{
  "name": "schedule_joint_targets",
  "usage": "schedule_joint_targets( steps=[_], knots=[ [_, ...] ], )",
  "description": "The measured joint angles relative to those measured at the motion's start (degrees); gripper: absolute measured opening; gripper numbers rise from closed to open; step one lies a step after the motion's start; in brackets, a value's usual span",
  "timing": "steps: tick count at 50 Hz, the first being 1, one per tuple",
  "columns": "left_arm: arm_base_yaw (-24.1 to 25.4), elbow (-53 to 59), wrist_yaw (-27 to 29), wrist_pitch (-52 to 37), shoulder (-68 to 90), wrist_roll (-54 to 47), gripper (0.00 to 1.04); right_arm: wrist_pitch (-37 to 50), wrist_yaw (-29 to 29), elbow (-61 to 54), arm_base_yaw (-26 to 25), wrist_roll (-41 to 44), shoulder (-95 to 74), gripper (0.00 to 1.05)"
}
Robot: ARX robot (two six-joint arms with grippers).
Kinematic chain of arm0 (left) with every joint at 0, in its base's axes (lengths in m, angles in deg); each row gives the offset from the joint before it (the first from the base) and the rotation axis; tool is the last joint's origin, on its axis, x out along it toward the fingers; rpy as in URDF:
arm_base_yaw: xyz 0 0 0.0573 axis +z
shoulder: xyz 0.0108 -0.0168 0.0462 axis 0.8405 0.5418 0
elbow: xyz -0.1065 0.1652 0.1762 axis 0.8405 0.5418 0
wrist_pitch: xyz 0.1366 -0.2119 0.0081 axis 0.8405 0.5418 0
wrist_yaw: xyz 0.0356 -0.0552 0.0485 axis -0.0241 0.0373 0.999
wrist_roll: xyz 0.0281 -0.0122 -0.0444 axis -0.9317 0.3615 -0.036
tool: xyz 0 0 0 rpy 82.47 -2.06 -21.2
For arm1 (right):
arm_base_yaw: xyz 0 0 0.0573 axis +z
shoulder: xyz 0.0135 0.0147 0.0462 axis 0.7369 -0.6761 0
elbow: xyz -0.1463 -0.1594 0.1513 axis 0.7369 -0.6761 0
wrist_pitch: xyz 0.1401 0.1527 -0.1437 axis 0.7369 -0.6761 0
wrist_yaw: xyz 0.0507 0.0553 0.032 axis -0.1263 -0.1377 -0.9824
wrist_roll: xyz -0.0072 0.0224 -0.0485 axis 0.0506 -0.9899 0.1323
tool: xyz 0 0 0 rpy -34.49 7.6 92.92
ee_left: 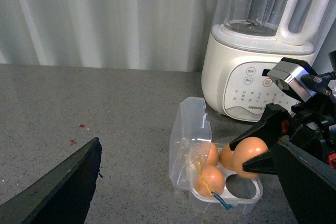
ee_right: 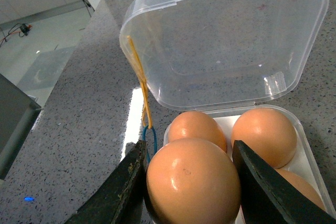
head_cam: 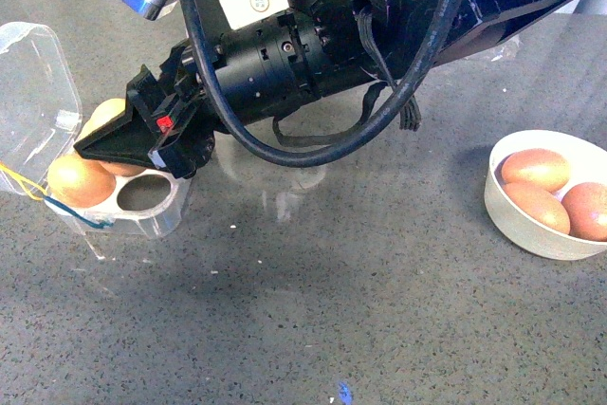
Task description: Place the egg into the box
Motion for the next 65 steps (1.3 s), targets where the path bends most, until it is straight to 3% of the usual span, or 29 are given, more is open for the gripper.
schedule_joint_targets(
  steps=[5, 13, 21, 34, 42, 50, 58, 59, 62, 65],
  knots=[
    [0.0, 0.0, 0.0, 0.0, 0.02, 0.0, 0.98, -0.35, -0.09, 0.33, 0.11, -0.22, -0.11, 0.43],
    [0.0, -0.02, 0.0, 0.0, 0.02, 0.0, 0.98, -0.17, 0.96, 0.35, 0.22, -0.61, -0.68, 0.75],
    [0.0, 0.0, 0.0, 0.0, 0.02, 0.0, 0.98, 1.11, 0.96, 0.35, 0.22, -1.07, -0.77, 0.99],
    [0.0, 0.0, 0.0, 0.0, 0.02, 0.0, 0.98, 3.65, 2.25, -3.23, -0.42, -1.07, 1.9, 0.97],
    [0.0, -0.02, 0.0, 0.0, 0.0, 0.0, 0.98, 10.58, 7.3, -9.46, -3.08, -3.19, 7.63, 0.97],
    [0.0, -0.02, 0.0, 0.0, 0.0, 0.0, 0.98, 19.87, 20.85, -16.63, -6.21, -9.25, 13.27, 0.97],
    [0.0, -0.02, -0.02, 0.0, 0.02, 0.0, 0.98, 20.44, 21.92, -17.38, -7.06, -11.23, 14.1, 0.97],
    [0.0, -0.02, -0.02, 0.0, 0.02, 0.0, 0.98, 22.84, 26.67, -18.23, -6.47, -12.26, 13.94, 0.95],
    [0.0, -0.02, -0.02, 0.0, 0.02, 0.0, 0.98, 35.58, 48.48, -23.34, -5.07, -14.75, 14.23, 0.85],
    [0.0, -0.02, -0.11, 0.0, 0.02, -0.02, 0.98, 44.41, 62.73, -28.96, -4.83, -16.0, 15.76, 0.76]
  ],
)
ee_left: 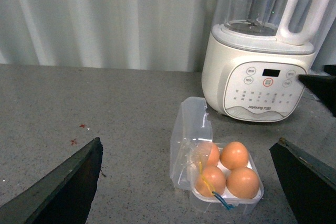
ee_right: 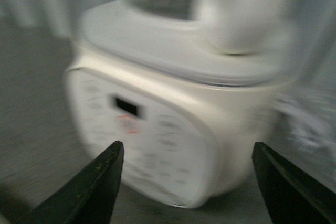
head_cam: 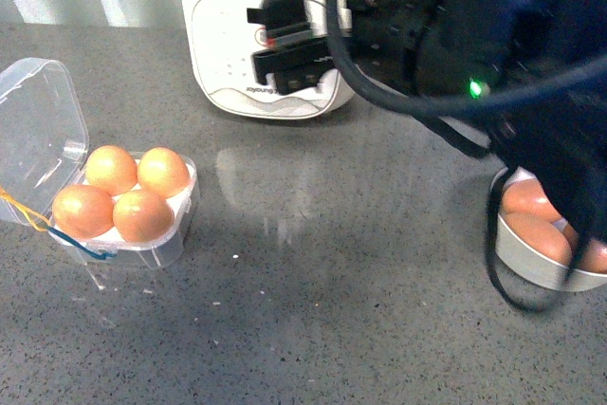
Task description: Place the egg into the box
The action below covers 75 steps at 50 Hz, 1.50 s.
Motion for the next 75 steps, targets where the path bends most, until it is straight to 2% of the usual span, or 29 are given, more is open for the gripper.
schedule_joint_targets(
  steps=[1, 2, 4, 5, 9, 16, 20, 31, 40, 54, 57, 61, 75],
  knots=[
    [0.0, 0.0, 0.22, 0.0, 0.0, 0.02, 0.98, 3.34, 6.93, -3.45, -0.22, -0.46, 1.81, 0.71],
    [0.0, 0.0, 0.24, 0.0, 0.0, 0.02, 0.98, 4.76, 11.04, -5.64, -0.66, -0.63, 3.34, 0.67],
    [0.0, 0.02, 0.24, 0.0, -0.02, 0.02, 0.98, 6.88, 17.31, -10.34, -2.45, -1.18, 7.69, 0.58],
    [0.0, 0.02, 0.26, 0.0, -0.02, 0.02, 0.98, 7.48, 18.25, -12.02, -3.3, -1.44, 9.51, 0.55],
    [-0.02, 0.0, 0.11, 0.0, 0.0, 0.02, 0.98, 8.72, 18.03, -16.33, -5.81, -1.73, 14.32, 0.44],
    [-0.02, 0.0, 0.07, 0.0, -0.02, 0.02, 0.98, 9.57, 13.7, -27.74, -10.67, -2.05, 22.99, 0.14],
    [-0.02, 0.0, 0.15, 0.0, -0.02, 0.02, 0.98, 9.51, 11.93, -31.04, -11.76, -1.95, 25.99, 0.03],
    [-0.02, 0.0, 0.11, 0.0, -0.02, 0.02, 0.98, 6.84, 7.74, -39.3, -16.66, -2.05, 37.2, 0.03],
    [-0.02, 0.0, 0.13, 0.0, -0.02, 0.02, 0.98, 3.41, 5.01, -43.08, -18.75, -2.05, 44.3, 0.03],
    [-0.02, 0.0, 0.11, 0.0, -0.02, 0.02, 0.98, -6.19, 1.9, -47.76, -22.23, -2.05, 58.69, 0.03],
    [-0.02, 0.02, 0.11, 0.0, -0.02, 0.02, 0.98, -9.31, -2.49, -48.61, -25.38, -2.05, 62.62, 0.03],
    [-0.02, 0.0, 0.13, 0.0, -0.02, 0.02, 0.98, -12.79, -2.47, -49.37, -26.93, -2.08, 66.9, 0.03],
    [-0.02, 0.02, 0.11, 0.0, -0.02, 0.02, 0.98, -24.41, -2.8, -50.49, -27.06, -2.08, 80.26, 0.03]
  ],
)
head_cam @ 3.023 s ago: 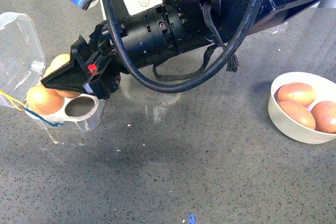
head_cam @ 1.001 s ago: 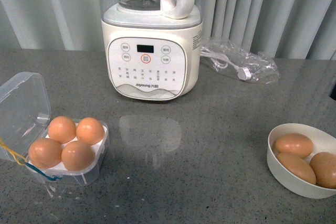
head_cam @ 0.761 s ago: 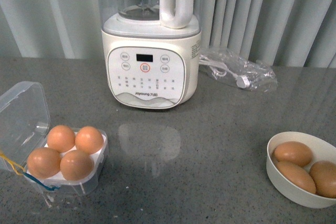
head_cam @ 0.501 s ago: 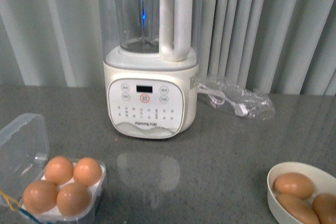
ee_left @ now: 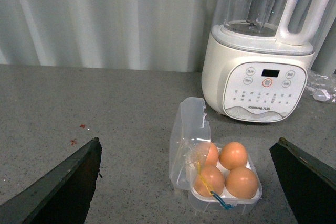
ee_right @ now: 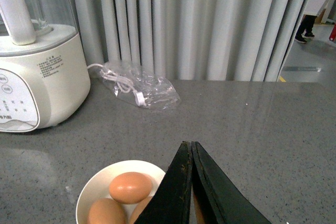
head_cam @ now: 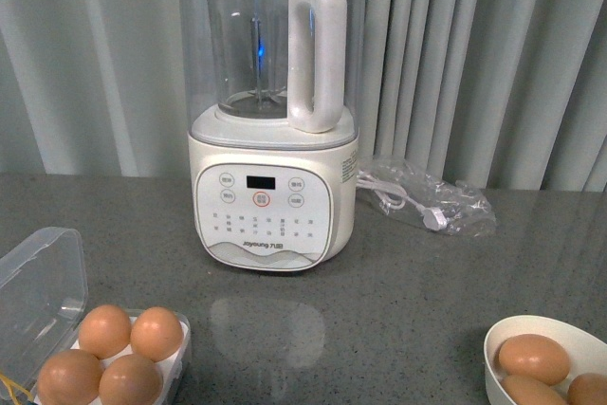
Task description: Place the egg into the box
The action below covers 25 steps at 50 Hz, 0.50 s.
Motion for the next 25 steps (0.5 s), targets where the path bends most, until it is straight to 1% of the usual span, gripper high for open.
schedule_joint_targets(
  steps=[25],
  knots=[
    [0.0, -0.02, 0.0, 0.0, 0.0, 0.0, 0.98, -15.76, -0.11, -0.04, 0.0, 0.0, 16.61, 0.03]
  ],
)
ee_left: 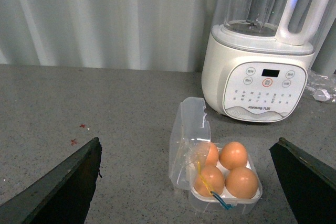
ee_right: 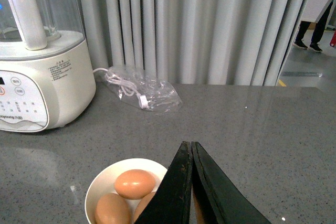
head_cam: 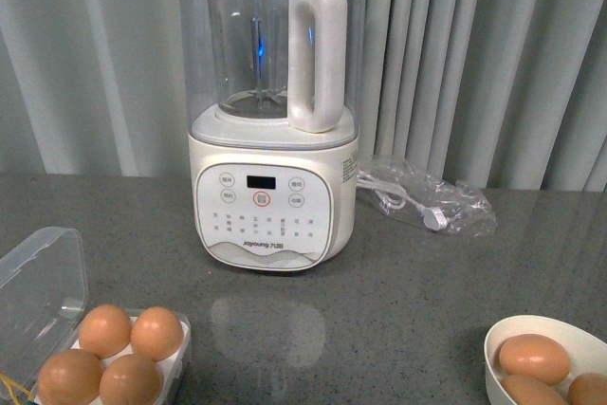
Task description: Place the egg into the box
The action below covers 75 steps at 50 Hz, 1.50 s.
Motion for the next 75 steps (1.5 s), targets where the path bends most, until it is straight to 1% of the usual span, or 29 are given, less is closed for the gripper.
schedule_joint_targets(
  steps=[21, 22, 26, 27, 36, 39, 44, 51, 53, 63, 64, 65, 68, 75],
  knots=[
    [0.0, 0.0, 0.0, 0.0, 0.0, 0.0, 0.98, -7.43, 0.0, 0.0, 0.0, 0.02, 7.48, 0.03],
    [0.0, 0.0, 0.0, 0.0, 0.0, 0.0, 0.98, -8.13, 0.0, 0.0, 0.0, 0.02, 8.15, 0.03],
    [0.0, 0.02, 0.0, 0.0, 0.0, -0.02, 0.98, -16.33, -0.04, 0.04, 0.0, 0.02, 14.23, 0.03],
    [0.0, 0.02, 0.0, 0.0, 0.02, 0.0, 0.98, -16.85, -0.02, 0.04, 0.0, 0.02, 14.8, 0.03],
    [0.0, 0.02, 0.0, 0.0, -0.02, 0.0, 0.98, -17.62, -0.04, 0.04, -0.02, 0.04, 17.31, 0.03],
    [0.0, 0.02, 0.0, 0.0, -0.02, 0.0, 0.98, -17.62, -0.04, 0.04, -0.02, 0.02, 17.31, 0.1],
    [0.0, 0.02, 0.0, 0.0, -0.02, 0.0, 0.98, -17.62, -0.04, 0.04, -0.02, 0.02, 17.31, 0.3],
    [0.0, 0.0, 0.0, 0.0, -0.02, 0.0, 0.98, -17.62, -0.04, 0.04, -0.02, 0.02, 17.31, 0.53],
    [0.0, 0.0, 0.0, 0.0, -0.02, 0.0, 0.98, -17.62, -0.04, 0.04, -0.02, 0.02, 17.31, 0.63],
    [0.0, 0.0, 0.0, 0.0, -0.02, 0.0, 0.98, -17.62, -0.04, 0.04, -0.02, 0.02, 17.31, 0.97],
    [0.0, 0.0, 0.0, 0.0, -0.02, 0.0, 0.98, -17.62, -0.04, 0.04, -0.02, 0.0, 17.31, 0.99],
    [0.0, 0.02, 0.0, 0.0, -0.02, 0.0, 0.98, -17.62, -0.04, 0.04, 0.0, -0.04, 17.31, 0.99],
    [0.0, 0.0, 0.0, 0.0, -0.02, -0.02, 0.98, -17.62, -0.04, 0.04, -0.02, 0.0, 17.31, 0.97],
    [0.0, 0.0, 0.0, 0.0, -0.02, 0.0, 0.98, -17.62, -0.04, 0.04, -0.02, 0.0, 17.31, 0.97]
  ],
)
